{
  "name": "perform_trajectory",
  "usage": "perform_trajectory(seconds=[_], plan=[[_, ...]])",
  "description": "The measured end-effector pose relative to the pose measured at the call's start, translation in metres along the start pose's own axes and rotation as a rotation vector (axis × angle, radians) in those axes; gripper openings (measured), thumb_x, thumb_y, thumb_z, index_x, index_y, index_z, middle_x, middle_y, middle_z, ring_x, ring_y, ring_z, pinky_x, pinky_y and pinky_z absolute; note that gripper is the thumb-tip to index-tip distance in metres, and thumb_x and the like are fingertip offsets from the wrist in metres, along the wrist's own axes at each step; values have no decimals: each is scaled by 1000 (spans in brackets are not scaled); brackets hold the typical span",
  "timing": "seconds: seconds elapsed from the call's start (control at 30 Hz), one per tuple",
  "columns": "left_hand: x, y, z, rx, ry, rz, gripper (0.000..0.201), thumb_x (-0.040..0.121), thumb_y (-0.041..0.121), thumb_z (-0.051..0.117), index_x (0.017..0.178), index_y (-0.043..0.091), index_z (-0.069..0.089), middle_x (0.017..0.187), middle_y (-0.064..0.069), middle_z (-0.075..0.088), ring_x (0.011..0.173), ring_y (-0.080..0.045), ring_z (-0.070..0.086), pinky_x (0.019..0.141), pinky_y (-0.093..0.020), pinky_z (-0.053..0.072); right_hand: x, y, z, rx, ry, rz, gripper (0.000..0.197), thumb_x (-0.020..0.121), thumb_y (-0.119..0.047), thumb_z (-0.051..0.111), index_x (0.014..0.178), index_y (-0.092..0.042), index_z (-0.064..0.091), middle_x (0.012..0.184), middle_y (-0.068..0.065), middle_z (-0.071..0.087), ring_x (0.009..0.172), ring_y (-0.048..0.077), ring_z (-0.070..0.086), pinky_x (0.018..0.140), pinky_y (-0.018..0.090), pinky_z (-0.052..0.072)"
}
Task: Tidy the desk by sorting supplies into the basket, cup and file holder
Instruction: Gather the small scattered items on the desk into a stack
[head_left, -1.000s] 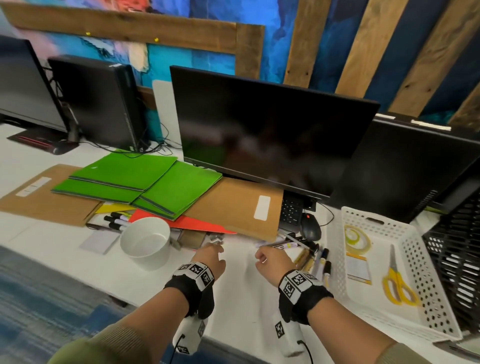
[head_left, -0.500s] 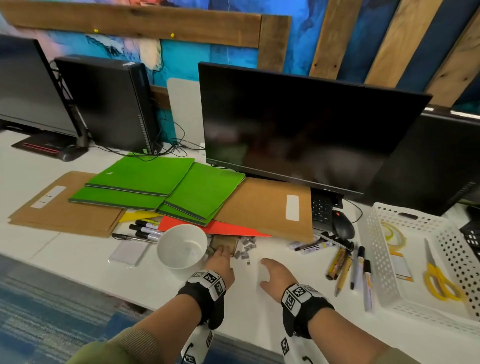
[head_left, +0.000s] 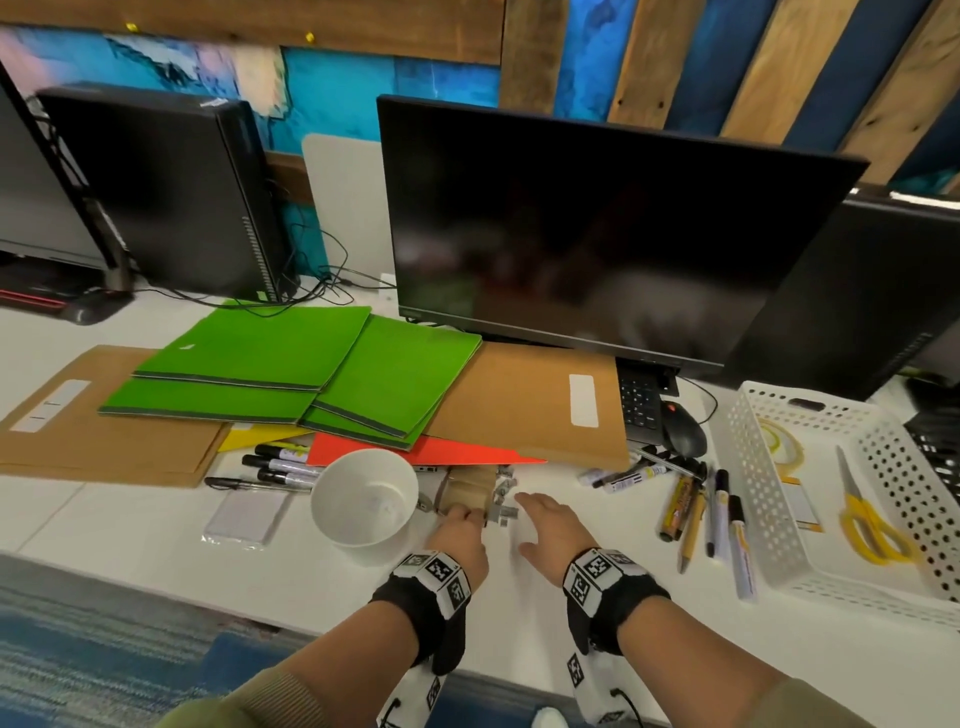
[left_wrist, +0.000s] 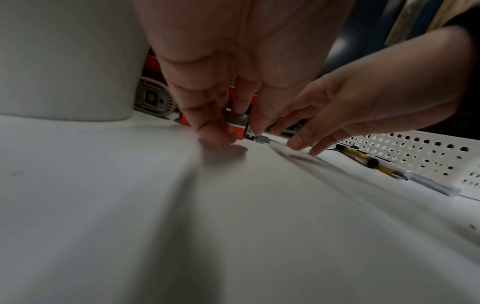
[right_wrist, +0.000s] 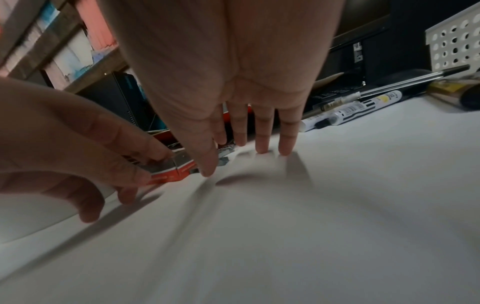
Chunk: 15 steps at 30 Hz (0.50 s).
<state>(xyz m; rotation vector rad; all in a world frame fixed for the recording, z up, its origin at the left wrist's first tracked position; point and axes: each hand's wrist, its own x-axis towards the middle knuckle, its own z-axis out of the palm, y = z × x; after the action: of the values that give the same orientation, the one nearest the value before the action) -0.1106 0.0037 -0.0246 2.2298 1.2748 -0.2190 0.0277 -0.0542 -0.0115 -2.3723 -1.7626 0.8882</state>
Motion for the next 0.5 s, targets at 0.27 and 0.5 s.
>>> perform_trajectory(seconds=[0.27,0.5], plan=[[-5,-7,-6,-25,93,-7,53,93,16,45,143,18,26,156,-9,3,140,-26,29,115,-34,29,10,-2,0,-2,14,-4,64,89,-22,50,146,-31,21,150,2,24,131,28,34,105,39,37],[-6,-9,-2,34,66,-4,47,94,20,43,140,18,33,151,-4,22,136,-27,31,114,-34,30,16,2,0,-85,3,-19,62,91,-25,49,146,-33,21,153,-2,21,135,27,27,107,39,35]])
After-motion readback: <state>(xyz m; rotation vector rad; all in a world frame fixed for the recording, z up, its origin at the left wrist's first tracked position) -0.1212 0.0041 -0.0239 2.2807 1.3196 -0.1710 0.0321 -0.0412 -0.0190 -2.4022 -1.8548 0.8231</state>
